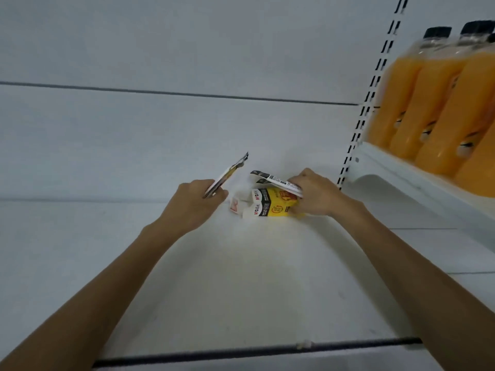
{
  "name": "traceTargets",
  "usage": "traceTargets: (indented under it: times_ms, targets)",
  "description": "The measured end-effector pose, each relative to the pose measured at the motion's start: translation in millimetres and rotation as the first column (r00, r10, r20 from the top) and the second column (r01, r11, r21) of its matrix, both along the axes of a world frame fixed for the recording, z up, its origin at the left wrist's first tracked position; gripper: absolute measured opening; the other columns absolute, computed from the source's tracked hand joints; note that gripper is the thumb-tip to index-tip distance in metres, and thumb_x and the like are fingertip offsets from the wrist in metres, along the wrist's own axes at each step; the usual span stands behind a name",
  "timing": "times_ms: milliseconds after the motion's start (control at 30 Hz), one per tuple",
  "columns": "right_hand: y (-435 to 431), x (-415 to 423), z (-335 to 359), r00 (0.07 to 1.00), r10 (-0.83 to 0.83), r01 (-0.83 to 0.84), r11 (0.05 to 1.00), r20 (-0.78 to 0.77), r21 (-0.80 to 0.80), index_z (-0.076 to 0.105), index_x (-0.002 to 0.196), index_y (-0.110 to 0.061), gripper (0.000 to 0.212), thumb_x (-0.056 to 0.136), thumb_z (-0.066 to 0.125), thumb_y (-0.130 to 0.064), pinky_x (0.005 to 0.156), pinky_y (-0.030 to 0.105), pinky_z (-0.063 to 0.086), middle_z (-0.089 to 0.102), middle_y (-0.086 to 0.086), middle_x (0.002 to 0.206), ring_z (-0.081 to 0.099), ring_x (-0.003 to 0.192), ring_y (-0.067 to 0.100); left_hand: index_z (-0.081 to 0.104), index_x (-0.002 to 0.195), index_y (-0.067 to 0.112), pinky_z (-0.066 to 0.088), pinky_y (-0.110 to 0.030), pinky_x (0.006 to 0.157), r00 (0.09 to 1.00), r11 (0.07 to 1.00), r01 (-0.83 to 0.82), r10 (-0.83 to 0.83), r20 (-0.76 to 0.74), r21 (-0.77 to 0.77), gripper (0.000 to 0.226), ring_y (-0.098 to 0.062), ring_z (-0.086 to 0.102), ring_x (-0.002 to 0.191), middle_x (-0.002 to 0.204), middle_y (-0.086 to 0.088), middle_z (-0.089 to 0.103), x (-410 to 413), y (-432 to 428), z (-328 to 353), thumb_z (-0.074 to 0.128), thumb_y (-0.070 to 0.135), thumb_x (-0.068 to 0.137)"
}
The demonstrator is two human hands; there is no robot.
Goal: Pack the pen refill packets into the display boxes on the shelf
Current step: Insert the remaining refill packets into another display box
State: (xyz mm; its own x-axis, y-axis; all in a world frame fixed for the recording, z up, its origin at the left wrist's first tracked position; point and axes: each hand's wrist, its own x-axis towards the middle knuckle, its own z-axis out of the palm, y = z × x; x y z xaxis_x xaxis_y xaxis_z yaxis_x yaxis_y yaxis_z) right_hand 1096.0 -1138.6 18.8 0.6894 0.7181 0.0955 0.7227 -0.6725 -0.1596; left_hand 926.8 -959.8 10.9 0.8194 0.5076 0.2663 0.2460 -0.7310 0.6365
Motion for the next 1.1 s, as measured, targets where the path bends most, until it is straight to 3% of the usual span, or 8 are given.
traceTargets:
  times_ms: [100, 233, 333, 600, 700, 767, 900, 1100]
  targets:
    - [6.9, -5.9, 9.2, 0.996, 0.053, -0.05, 0.998, -0.077, 0.05, 0.06, 0.082, -0.017, 0.032, 0.062, 0.081, -0.028, 0.057, 0.029, 0.04, 0.045, 0.003, 0.09, 0.054, 0.08, 0.024, 0.053, 0.073, 0.016, 0.031, -0.017, 0.052, 0.997, 0.998, -0.062, 0.06, 0.048, 0.026, 0.022, -0.016, 0.046, 0.065, 0.065, 0.002, 0.052, -7.1, 3.6, 0.3, 0.052, 0.03, 0.089]
    - [6.5, -30.9, 21.1, 0.923, 0.194, -0.022, 0.889, -0.333, 0.457, 0.059, 0.098, -0.022, 0.044, 0.062, 0.083, -0.018, 0.065, 0.02, 0.042, 0.052, 0.002, 0.103, 0.052, 0.082, 0.01, 0.056, 0.103, 0.029, 0.034, -0.015, 0.062, 0.967, 0.994, -0.108, 0.104, 0.234, 0.002, 0.024, -0.007, 0.052, 0.077, 0.09, 0.001, 0.055, -19.9, 3.2, 8.6, 0.062, 0.038, 0.082]
    - [6.9, -53.7, 20.5, 0.806, 0.337, 0.057, 0.774, -0.486, 0.631, 0.056, 0.102, -0.024, 0.05, 0.063, 0.083, -0.01, 0.068, 0.023, 0.048, 0.059, -0.001, 0.097, 0.055, 0.069, 0.004, 0.054, 0.099, 0.037, 0.037, -0.006, 0.062, 0.915, 0.996, -0.011, 0.044, 0.401, -0.085, 0.017, 0.003, 0.054, 0.079, 0.097, 0.007, 0.057, -28.8, -8.1, 23.4, 0.059, 0.035, 0.083]
    - [0.6, -80.8, 20.8, 0.684, 0.453, 0.06, 0.747, -0.572, 0.662, 0.063, 0.101, -0.029, 0.045, 0.063, 0.082, -0.015, 0.089, 0.044, 0.051, 0.07, 0.002, 0.105, 0.062, 0.1, 0.036, 0.053, 0.097, 0.039, 0.043, -0.002, 0.064, 0.838, 0.947, 0.274, -0.151, 0.524, -0.166, 0.041, 0.017, 0.055, 0.088, 0.099, 0.025, 0.059, -29.1, -42.7, 51.1, 0.061, 0.053, 0.06]
    - [-13.7, -81.8, 34.1, 0.658, 0.473, 0.044, 0.753, -0.586, 0.657, 0.062, 0.105, -0.025, 0.039, 0.069, 0.073, -0.012, 0.066, 0.027, 0.05, 0.067, -0.001, 0.098, 0.062, 0.076, 0.015, 0.052, 0.096, 0.036, 0.045, -0.005, 0.06, 0.835, 0.936, 0.301, -0.165, 0.525, -0.184, 0.045, 0.012, 0.059, 0.086, 0.094, 0.022, 0.063, -24.9, -45.7, 51.8, 0.068, 0.047, 0.056]
    - [-23.7, -78.1, 52.8, 0.64, 0.509, 0.228, 0.59, -0.576, 0.774, 0.063, 0.099, -0.011, 0.02, 0.081, 0.058, -0.005, 0.046, 0.017, 0.032, 0.057, 0.005, 0.081, 0.043, 0.052, 0.007, 0.052, 0.096, 0.036, 0.048, -0.007, 0.061, 0.832, 0.932, 0.301, -0.151, 0.534, -0.204, 0.045, 0.008, 0.061, 0.087, 0.094, 0.022, 0.063, -24.0, -45.0, 51.0, 0.069, 0.047, 0.055]
    - [-36.5, -77.6, 107.1, 0.734, 0.542, 0.405, 0.133, -0.409, 0.904, 0.06, 0.074, -0.006, 0.03, 0.093, 0.039, -0.015, 0.05, 0.018, 0.04, 0.05, 0.0, 0.056, 0.047, 0.051, 0.007, 0.05, 0.098, 0.04, 0.051, -0.013, 0.069, 0.841, 0.926, 0.287, -0.122, 0.526, -0.245, 0.049, -0.002, 0.061, 0.094, 0.101, 0.02, 0.062, -24.2, -45.5, 50.6, 0.066, 0.052, 0.053]
    - [-19.8, -100.8, 137.0, 0.949, 0.241, 0.163, 0.181, -0.204, 0.97, 0.057, 0.079, -0.021, 0.028, 0.098, 0.039, -0.03, 0.042, 0.017, 0.04, 0.047, -0.002, 0.072, 0.052, 0.06, 0.01, 0.051, 0.096, 0.043, 0.048, -0.008, 0.063, 0.849, 0.928, 0.288, -0.134, 0.511, -0.236, 0.05, 0.004, 0.061, 0.089, 0.096, 0.022, 0.063, -22.4, -51.0, 51.1, 0.065, 0.059, 0.05]
